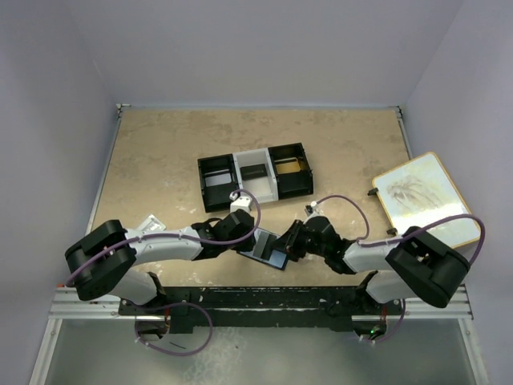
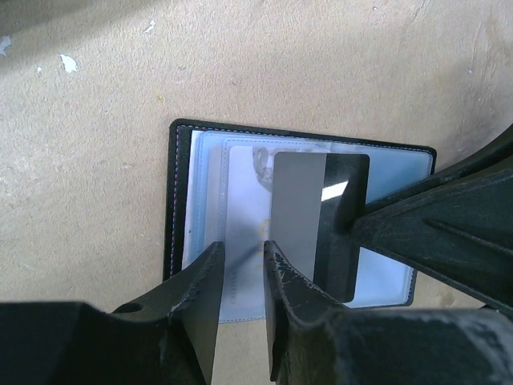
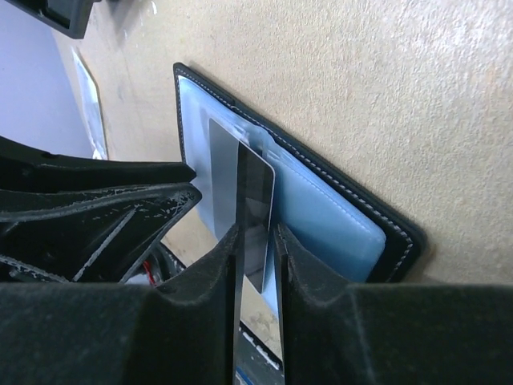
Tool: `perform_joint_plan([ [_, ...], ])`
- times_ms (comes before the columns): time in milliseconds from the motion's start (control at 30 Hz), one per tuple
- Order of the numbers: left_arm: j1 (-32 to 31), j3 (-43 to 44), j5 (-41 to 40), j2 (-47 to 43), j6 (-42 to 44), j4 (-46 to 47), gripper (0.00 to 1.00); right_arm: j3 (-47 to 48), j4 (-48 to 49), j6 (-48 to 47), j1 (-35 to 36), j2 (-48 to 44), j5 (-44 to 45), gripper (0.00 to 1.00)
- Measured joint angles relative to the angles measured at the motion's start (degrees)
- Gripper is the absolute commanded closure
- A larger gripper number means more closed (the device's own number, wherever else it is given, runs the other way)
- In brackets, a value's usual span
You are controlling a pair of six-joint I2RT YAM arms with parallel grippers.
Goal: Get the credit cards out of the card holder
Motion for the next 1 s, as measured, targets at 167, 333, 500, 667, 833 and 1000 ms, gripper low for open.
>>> perform_joint_plan([
  [167, 0.0, 0.0, 0.1, 0.0, 0.0, 0.0, 0.79, 0.0, 4.8, 0.5, 0.0, 3.3, -0.7, 0.68],
  [333, 0.0, 0.0, -0.1, 0.0, 0.0, -0.2, 0.81, 0.1, 8.5, 0.7, 0.0, 6.1, -0.9, 0.80],
  [500, 0.0, 0.0, -0.6, 0.0, -0.2, -0.4, 0.82, 0.0, 9.9, 1.0, 0.0, 7.6, -0.9, 0.89],
  [667, 0.0, 0.0, -1.7, -0.7, -0.5, -1.9, 0.82, -0.3, 5.7, 0.7, 0.0, 3.0, -0.2, 0.93],
  [833, 0.0, 0.0, -3.1, -1.6, -0.7, -3.1, 0.81, -1.3, 0.0, 0.5, 0.0, -4.2, 1.4, 0.93],
  [1000, 0.0, 0.0, -4.4, -1.7, -1.2, -3.4, 0.76, -3.0, -2.3, 0.5, 0.0, -7.1, 2.3, 0.93],
])
